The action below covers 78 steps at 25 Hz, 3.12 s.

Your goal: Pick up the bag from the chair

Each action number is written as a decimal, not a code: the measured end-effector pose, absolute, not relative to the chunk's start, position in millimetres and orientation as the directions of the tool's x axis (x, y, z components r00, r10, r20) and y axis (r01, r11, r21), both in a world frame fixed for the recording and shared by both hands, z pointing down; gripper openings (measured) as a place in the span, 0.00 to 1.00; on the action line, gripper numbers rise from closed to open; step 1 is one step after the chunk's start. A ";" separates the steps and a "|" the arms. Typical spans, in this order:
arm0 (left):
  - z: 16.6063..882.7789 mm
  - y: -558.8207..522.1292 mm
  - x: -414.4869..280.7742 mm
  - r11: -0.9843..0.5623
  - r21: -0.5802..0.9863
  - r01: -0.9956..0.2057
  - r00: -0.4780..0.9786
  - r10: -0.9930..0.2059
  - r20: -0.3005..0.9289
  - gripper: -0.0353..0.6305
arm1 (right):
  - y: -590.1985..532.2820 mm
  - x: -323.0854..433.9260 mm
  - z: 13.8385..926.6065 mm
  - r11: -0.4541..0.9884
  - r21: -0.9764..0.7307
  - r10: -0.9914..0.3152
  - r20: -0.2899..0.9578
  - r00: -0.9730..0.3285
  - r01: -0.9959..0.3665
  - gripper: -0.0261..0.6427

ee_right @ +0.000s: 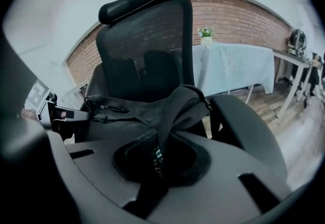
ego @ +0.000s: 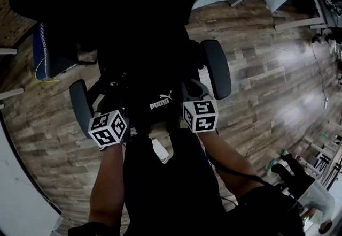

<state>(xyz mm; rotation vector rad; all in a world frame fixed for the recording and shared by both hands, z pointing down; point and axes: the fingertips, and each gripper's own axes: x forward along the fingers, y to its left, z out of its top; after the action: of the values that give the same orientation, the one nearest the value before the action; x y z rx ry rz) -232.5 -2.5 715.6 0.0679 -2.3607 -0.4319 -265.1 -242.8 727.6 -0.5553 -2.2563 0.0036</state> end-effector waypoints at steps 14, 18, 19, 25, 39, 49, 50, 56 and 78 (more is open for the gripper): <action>594.4 10.1 -246.5 0.944 0.329 -0.007 -0.842 -0.183 0.508 0.12 | -228.4 -284.2 623.2 0.875 -0.196 0.464 0.601 -0.651 0.443 0.10; 552.9 15.9 -253.7 0.951 0.308 -0.031 -0.871 -0.177 0.459 0.12 | -222.9 -289.5 587.4 0.867 -0.193 0.482 0.558 -0.675 0.459 0.10; 544.0 16.9 -254.7 0.952 0.305 -0.033 -0.877 -0.174 0.447 0.12 | -221.7 -290.7 579.2 0.866 -0.188 0.484 0.549 -0.681 0.464 0.10; 502.6 18.6 -258.4 0.953 0.298 -0.048 -0.901 -0.170 0.399 0.12 | -220.3 -296.2 535.6 0.866 -0.161 0.482 0.520 -0.705 0.473 0.10; 389.7 5.7 -271.8 0.965 0.223 -0.142 -0.955 -0.192 0.225 0.12 | -231.0 -317.9 421.3 0.858 -0.087 0.497 0.392 -0.774 0.507 0.11; 330.6 6.9 -272.1 0.963 0.211 -0.168 -0.971 -0.199 0.134 0.12 | -229.9 -322.8 344.5 0.832 -0.043 0.542 0.279 -0.793 0.553 0.11; 325.5 6.7 -270.2 0.963 0.209 -0.169 -0.972 -0.198 0.125 0.12 | -229.7 -321.1 338.1 0.828 -0.032 0.547 0.270 -0.792 0.560 0.11; 284.8 4.1 -260.9 0.951 0.223 -0.213 -0.971 -0.231 0.060 0.12 | -233.5 -311.2 300.2 0.816 -0.027 0.570 0.198 -0.797 0.577 0.11; 243.7 4.0 -252.7 0.963 0.163 -0.212 -0.977 -0.212 -0.020 0.12 | -232.2 -298.2 258.6 0.833 0.058 0.540 0.132 -0.831 0.550 0.10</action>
<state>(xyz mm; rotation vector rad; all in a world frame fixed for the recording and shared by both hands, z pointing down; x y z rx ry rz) -252.7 4.0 243.7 0.3361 -3.1152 -0.2597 -298.2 -232.2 258.6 -0.8658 -2.9016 -0.1426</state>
